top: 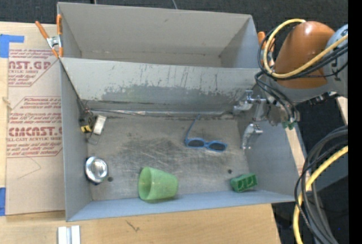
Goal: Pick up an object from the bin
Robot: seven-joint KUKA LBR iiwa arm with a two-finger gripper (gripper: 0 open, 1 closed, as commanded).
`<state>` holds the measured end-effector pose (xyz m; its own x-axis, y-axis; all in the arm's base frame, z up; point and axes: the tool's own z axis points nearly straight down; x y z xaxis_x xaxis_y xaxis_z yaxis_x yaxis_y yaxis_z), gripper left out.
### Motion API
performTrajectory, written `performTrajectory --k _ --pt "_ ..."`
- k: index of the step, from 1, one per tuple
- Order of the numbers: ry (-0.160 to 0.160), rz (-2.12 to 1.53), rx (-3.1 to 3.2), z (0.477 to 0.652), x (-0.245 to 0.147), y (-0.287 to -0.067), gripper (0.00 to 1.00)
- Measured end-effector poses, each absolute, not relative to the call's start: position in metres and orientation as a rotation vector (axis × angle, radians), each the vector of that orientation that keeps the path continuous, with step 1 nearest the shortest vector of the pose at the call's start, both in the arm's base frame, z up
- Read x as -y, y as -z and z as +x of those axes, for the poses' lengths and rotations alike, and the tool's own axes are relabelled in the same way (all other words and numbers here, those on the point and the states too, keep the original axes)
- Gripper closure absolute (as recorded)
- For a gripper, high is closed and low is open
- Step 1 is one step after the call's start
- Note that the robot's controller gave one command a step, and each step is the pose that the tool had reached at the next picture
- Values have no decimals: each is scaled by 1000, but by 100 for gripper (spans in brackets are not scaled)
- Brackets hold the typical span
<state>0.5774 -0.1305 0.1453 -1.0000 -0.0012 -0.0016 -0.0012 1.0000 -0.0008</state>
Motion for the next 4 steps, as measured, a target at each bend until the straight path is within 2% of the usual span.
performTrajectory --k 1,2,3,4 --pt "1 -776 -3039 592 91 -75 0" --pt "-3 -688 -3063 585 72 -84 0" --pt "-2 -687 -3063 586 72 -84 100" --pt "1 -626 -3071 592 69 -141 100"
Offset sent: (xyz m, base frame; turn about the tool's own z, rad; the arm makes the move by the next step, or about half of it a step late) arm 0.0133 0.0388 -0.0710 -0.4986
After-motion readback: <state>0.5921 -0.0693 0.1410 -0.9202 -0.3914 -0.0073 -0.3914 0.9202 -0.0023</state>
